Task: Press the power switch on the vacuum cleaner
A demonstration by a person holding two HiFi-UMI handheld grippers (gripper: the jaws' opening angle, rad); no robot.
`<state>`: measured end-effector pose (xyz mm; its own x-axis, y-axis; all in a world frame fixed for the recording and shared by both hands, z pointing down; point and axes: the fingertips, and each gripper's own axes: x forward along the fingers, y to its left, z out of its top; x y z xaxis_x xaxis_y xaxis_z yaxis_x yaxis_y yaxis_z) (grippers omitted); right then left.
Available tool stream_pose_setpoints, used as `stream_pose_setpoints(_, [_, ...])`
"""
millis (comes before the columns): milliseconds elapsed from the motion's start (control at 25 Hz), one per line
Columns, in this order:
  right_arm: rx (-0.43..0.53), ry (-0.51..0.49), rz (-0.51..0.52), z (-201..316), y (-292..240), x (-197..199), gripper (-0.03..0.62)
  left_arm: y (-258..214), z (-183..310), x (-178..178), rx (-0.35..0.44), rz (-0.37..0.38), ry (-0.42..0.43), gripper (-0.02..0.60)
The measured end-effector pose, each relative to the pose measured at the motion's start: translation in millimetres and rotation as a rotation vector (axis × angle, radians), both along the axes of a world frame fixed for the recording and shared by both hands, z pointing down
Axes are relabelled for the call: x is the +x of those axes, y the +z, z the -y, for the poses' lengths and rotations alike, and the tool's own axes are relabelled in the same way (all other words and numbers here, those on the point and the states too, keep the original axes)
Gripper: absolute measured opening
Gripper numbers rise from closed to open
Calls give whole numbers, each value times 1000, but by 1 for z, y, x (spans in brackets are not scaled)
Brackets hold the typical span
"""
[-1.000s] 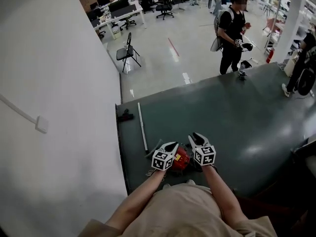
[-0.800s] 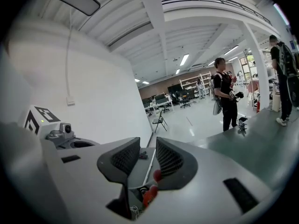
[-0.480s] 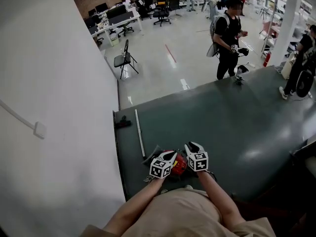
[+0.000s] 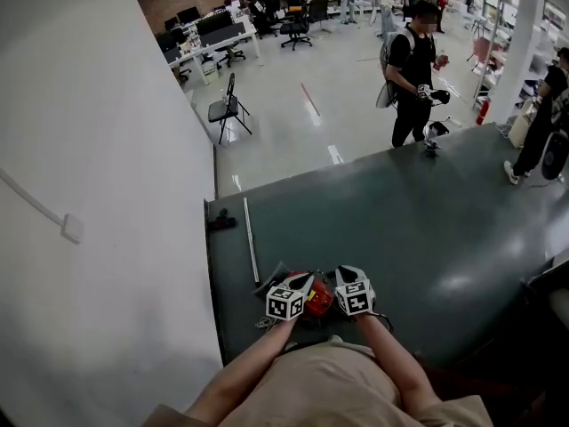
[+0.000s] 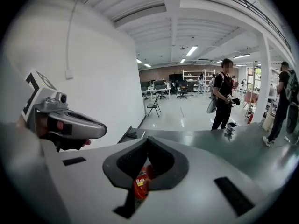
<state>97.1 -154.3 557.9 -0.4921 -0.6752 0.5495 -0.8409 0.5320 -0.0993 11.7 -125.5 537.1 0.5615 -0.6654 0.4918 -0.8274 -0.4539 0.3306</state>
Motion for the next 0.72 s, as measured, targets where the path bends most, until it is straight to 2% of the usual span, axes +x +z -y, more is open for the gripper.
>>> stream_pose_setpoints(120, [7, -12, -7, -7, -1, 5, 10, -2, -7, 4, 11, 6, -13, 5])
stream_pose_setpoints(320, [64, -128, -81, -38, 3, -1, 11, -8, -23, 14, 51, -11, -42, 5])
stream_pose_setpoints(400, [72, -143, -88, -48, 7, -1, 10, -7, -32, 17, 47, -20, -50, 5])
stream_pose_setpoints(600, [101, -83, -53, -57, -4, 8, 10, 0, -47, 19, 26, -19, -46, 5])
stream_pose_setpoints(720, [154, -21, -32, -55, -36, 25, 9, -6, -50, 25, 29, -26, -36, 5])
